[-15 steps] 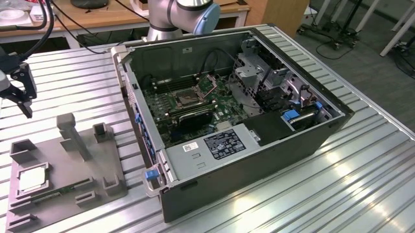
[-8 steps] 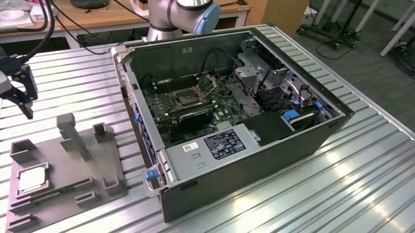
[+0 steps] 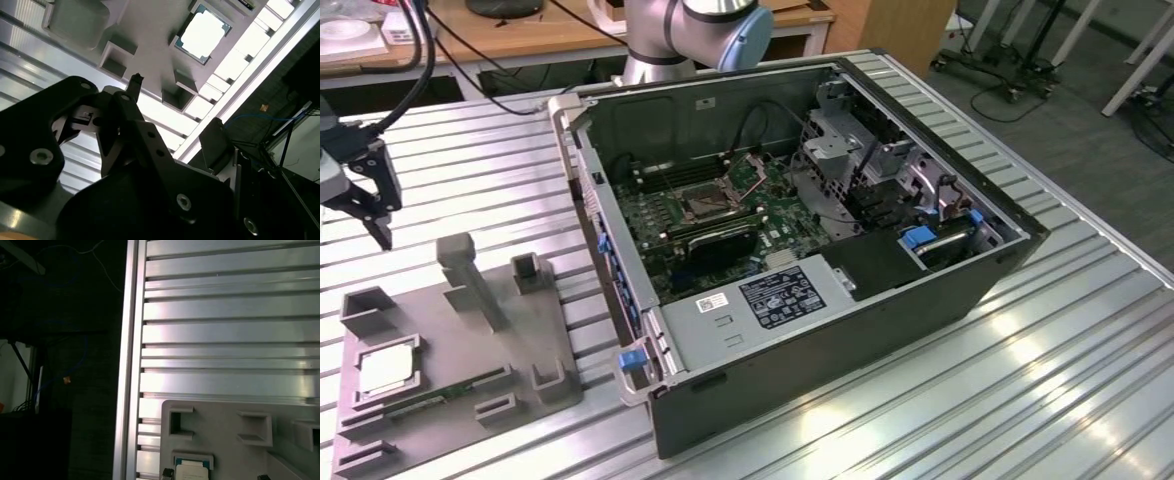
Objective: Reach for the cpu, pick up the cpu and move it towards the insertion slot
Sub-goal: 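Pick up the cpu and move it towards the insertion slot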
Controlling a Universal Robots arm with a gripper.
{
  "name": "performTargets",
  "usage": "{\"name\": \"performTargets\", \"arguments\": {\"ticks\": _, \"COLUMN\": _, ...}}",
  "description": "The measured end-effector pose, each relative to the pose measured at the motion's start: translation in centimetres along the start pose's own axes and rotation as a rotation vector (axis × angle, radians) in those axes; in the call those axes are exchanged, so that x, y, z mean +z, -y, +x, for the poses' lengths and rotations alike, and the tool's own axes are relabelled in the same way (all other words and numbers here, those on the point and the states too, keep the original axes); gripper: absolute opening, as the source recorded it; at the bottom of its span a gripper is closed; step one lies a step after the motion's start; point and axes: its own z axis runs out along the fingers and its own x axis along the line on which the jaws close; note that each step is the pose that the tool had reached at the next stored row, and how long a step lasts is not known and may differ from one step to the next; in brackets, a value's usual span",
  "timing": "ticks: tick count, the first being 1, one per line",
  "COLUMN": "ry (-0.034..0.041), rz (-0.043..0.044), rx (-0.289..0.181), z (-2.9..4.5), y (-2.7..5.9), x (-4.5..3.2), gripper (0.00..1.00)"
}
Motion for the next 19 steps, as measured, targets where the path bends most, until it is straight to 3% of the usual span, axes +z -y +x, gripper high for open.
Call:
{"name": "performTargets", "arguments": {"ticks": 1, "ry": -0.0001, "rz": 0.0001, "rx": 0.0, "z": 0.0, "y": 0.0, "x": 0.1, "gripper": 0.71}}
{"name": "performTargets", "arguments": {"ticks": 2, "ry": 0.0, "rz": 0.0, "rx": 0.0, "z": 0.0, "y": 0.01, "x": 0.22, "gripper": 0.77}}
{"name": "performTargets", "arguments": {"ticks": 11, "ry": 0.0001, "rz": 0.0, "rx": 0.0, "z": 0.13, "y": 0.06, "x": 1.47, "gripper": 0.77}}
{"name": "performTargets", "arguments": {"ticks": 19, "ry": 0.0, "rz": 0.0, "rx": 0.0, "z": 0.68, "y": 0.31, "x": 2.65, "gripper": 0.77}}
